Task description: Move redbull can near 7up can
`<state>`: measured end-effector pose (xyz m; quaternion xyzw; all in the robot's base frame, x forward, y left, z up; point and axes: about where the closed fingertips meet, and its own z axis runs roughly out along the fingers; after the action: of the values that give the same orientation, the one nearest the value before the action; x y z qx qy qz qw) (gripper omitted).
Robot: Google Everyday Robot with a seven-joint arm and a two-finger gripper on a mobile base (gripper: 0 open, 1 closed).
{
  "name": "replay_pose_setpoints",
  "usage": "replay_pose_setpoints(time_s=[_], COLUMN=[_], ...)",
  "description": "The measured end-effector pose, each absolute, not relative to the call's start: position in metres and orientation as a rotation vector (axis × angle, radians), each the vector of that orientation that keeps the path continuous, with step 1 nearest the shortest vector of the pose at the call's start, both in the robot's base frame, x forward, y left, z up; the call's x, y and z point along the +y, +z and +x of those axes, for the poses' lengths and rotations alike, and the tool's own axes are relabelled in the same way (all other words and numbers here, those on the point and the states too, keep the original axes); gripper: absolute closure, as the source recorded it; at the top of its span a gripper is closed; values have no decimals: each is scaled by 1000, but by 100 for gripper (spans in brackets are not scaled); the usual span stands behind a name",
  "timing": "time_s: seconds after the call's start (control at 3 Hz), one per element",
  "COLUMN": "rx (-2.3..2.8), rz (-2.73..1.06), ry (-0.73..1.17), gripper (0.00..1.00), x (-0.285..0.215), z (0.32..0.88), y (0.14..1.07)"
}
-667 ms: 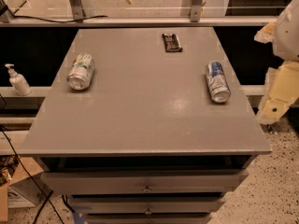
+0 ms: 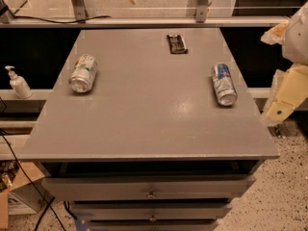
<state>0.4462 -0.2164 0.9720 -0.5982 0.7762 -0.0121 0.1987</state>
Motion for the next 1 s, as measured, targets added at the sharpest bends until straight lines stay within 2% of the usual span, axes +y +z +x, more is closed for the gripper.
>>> replay_pose_setpoints(time_s=[0.33, 0.67, 1.0], rx=[2068, 2048, 2050], rz=[-1601, -1532, -1528], ry=[78, 129, 137], gripper=[0, 0, 0], x=[-219, -227, -228], z=[469, 500, 504], y=[962, 949, 945])
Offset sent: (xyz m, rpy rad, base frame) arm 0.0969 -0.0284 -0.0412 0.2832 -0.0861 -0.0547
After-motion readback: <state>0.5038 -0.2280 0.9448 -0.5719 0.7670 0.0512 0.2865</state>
